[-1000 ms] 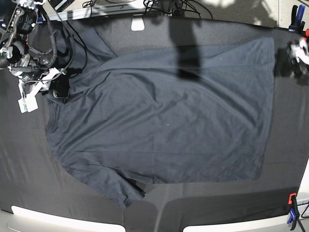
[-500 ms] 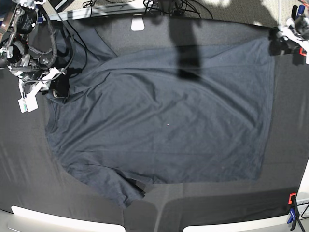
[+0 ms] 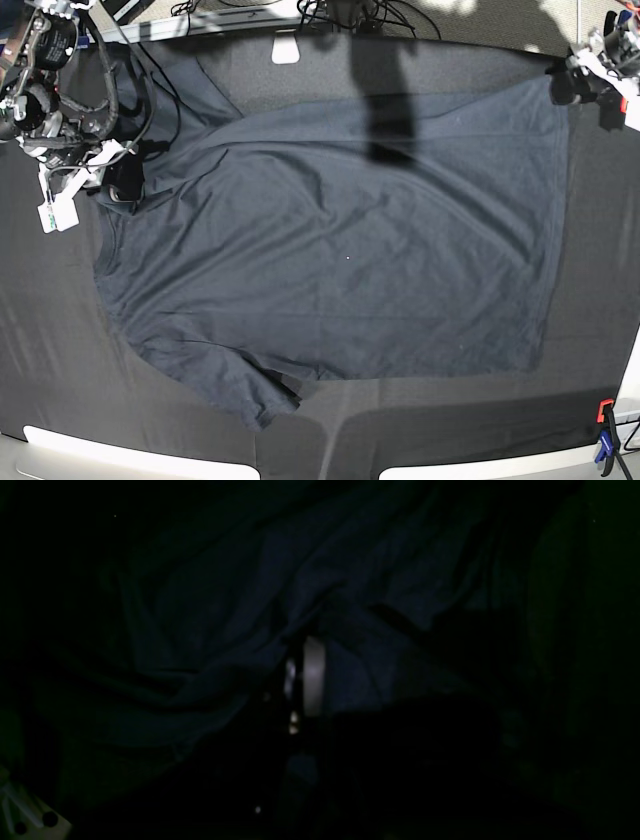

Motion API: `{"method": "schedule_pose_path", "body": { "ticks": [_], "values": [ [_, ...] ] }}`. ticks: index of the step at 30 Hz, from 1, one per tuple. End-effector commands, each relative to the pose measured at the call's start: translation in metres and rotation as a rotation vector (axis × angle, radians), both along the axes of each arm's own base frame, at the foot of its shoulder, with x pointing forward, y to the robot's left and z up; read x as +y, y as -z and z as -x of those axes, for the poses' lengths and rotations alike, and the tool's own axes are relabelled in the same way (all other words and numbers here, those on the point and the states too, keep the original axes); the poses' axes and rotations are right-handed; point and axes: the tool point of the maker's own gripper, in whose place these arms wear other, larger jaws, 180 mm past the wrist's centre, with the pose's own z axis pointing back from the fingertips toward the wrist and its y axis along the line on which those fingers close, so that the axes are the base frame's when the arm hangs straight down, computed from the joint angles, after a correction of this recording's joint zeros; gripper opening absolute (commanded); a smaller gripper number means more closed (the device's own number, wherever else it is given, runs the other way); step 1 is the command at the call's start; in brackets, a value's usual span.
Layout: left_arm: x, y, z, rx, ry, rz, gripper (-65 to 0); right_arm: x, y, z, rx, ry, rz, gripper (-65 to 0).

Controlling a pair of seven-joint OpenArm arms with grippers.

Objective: Layout the t-shirt on the table in an organized manner, then fold the t-shirt properly
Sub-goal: 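Grasp the collar-side edge with both grippers and lift it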

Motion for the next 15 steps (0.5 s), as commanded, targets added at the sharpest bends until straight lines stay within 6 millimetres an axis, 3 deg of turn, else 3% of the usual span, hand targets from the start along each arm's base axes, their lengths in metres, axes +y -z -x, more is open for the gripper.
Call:
{"method": "schedule_pose_path", "body": {
  "ticks": [1,10,15],
  "values": [
    [0.004,-0.007,-0.003,-0.025,0.006,-0.013,-36.2,-0.002,-0.014,-0.008,-0.056,-0.009,0.0,-65.0],
    [-0.018,0.002,0.01,-0.015,0.015,0.044,-36.2,-0.002,-0.014,-0.008,-0.056,-0.008,-0.001,-65.0],
    [-0.02,0.002,0.009,-0.019,0.011,0.049,-37.1,-0.002,-0.014,-0.008,-0.056,-0.009,-0.001,-65.0]
  ]
}}
